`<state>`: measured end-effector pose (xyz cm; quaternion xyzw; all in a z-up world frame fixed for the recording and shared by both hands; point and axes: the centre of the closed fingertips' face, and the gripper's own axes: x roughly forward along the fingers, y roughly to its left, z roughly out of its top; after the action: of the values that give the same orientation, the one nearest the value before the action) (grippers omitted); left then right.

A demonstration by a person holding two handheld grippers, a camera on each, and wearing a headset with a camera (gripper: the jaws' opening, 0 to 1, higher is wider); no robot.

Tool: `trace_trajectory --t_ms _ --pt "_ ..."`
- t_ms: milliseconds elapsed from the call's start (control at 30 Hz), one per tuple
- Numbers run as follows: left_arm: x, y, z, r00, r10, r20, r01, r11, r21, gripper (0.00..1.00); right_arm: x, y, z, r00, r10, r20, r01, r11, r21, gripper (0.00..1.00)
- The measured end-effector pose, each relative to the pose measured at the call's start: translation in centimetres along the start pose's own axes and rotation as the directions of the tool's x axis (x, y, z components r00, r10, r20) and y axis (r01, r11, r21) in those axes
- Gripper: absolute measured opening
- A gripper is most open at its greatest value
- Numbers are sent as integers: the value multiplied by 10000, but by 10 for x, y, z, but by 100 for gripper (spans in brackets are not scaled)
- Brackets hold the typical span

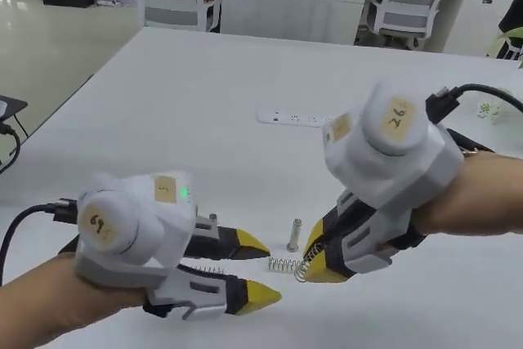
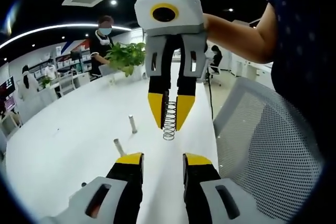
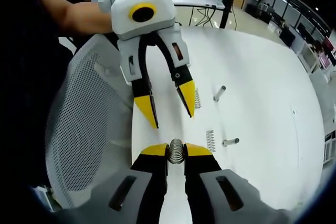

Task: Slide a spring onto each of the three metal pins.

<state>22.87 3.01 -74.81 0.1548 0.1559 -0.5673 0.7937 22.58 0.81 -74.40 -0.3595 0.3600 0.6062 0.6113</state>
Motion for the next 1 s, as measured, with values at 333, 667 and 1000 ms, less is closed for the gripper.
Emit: trace_trajectory --t_ms 333,667,1000 --pt "-25 15 -15 9965 820 145 -807 9938 -764 31 -11 -11 -11 9997 -259 -30 260 9991 337 9" --pt "-46 24 -27 9855 1664 320 -1604 9771 -1401 37 -23 -22 -20 9987 -497 -95 502 9967 644 9" --pt "-63 32 -38 9691 2444 330 -2331 9513 -2018 49 -39 -36 -33 9959 -872 -218 890 9909 1014 9"
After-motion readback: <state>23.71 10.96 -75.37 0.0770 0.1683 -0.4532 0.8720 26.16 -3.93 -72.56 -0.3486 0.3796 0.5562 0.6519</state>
